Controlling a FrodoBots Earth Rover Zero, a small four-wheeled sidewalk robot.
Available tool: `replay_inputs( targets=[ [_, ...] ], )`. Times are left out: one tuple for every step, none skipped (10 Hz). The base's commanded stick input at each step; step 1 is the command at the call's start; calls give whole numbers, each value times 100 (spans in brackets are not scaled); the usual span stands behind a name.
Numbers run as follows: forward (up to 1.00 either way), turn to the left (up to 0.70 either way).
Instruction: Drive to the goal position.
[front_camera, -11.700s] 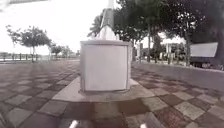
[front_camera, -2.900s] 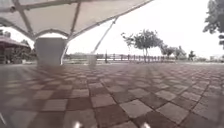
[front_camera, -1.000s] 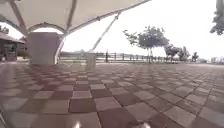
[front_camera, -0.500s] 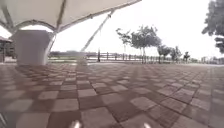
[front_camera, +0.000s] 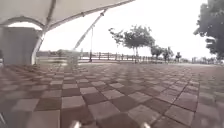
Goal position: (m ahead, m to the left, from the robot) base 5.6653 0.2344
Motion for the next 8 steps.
replay_inputs(
  targets=[
    [70,-27],
    [70,-27],
    [70,-27],
    [70,-27],
    [70,-27],
    [70,-27],
    [70,-27],
    [70,-11]
  ],
)
